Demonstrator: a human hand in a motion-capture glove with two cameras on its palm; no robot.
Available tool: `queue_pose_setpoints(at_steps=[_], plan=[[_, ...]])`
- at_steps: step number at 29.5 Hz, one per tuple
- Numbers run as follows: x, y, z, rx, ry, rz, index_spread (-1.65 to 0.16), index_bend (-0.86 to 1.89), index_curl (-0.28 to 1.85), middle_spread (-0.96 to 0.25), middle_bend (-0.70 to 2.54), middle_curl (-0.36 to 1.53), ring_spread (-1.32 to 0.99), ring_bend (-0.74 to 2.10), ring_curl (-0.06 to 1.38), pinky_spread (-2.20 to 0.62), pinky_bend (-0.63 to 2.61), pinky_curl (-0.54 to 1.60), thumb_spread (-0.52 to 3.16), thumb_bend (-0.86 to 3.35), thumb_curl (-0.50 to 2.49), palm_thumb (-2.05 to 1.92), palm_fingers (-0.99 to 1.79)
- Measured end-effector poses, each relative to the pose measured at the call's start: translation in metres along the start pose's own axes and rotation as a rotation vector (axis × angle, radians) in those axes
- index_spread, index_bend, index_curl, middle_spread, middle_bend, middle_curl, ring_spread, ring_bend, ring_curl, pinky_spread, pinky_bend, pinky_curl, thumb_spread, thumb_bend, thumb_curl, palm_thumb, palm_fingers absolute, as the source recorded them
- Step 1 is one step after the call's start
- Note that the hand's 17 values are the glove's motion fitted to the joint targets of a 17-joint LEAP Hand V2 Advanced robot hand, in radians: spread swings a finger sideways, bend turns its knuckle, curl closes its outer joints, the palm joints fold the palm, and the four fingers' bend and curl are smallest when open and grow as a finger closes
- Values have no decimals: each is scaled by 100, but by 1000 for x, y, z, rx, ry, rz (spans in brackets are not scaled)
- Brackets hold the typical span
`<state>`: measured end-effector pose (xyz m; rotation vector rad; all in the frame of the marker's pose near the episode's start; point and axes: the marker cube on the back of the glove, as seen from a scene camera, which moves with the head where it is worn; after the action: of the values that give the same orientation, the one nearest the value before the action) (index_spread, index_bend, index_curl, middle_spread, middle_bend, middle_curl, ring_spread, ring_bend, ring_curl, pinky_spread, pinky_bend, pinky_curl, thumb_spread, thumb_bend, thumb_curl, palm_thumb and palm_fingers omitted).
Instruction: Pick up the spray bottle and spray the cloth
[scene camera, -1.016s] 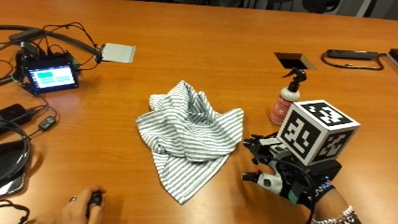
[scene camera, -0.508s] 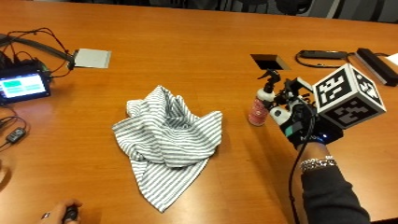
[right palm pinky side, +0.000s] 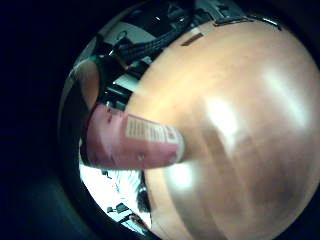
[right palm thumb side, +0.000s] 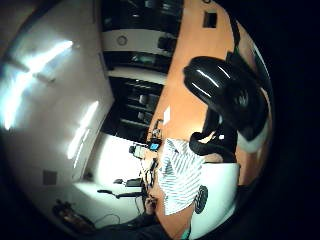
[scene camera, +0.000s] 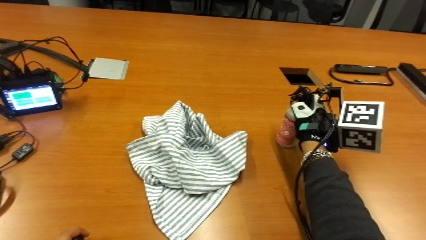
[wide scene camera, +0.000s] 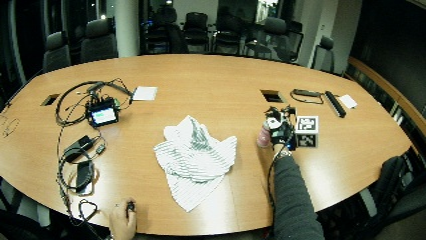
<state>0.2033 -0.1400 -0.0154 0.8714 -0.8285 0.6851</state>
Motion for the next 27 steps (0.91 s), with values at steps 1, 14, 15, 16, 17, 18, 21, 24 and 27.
queue_pose_setpoints(at_steps=[1,14,15,16,17,18,21,24,27], plan=[[1,-1,-4,41,-9,-32,-31,19,38,-18,35,39,-13,39,33,17,9,24,104,12,39,93,102],[30,-1,-83,398,-4,-400,-30,17,42,-24,47,47,-20,59,43,-23,43,34,91,1,50,87,142],[35,0,-89,413,12,-412,-30,17,43,-24,48,48,-21,61,43,-24,44,34,92,1,51,87,142],[40,1,-94,425,28,-417,-30,17,43,-25,48,48,-21,62,44,-26,46,35,92,0,51,86,142],[44,4,-100,434,43,-418,-30,18,44,-25,49,49,-21,62,44,-27,46,35,93,0,52,86,142],[48,6,-104,440,57,-414,-30,18,44,-25,50,49,-21,63,44,-29,47,36,94,0,52,86,142],[56,9,-108,417,71,-376,-30,19,45,-26,51,50,-22,65,45,-31,49,37,95,-1,54,86,141],[45,14,-92,221,65,-330,-30,20,46,-26,52,51,-22,66,46,-33,50,37,97,-1,56,85,140],[4,31,-69,-91,82,-297,-30,20,48,-25,54,52,-21,66,46,-32,51,38,100,0,58,86,139]])
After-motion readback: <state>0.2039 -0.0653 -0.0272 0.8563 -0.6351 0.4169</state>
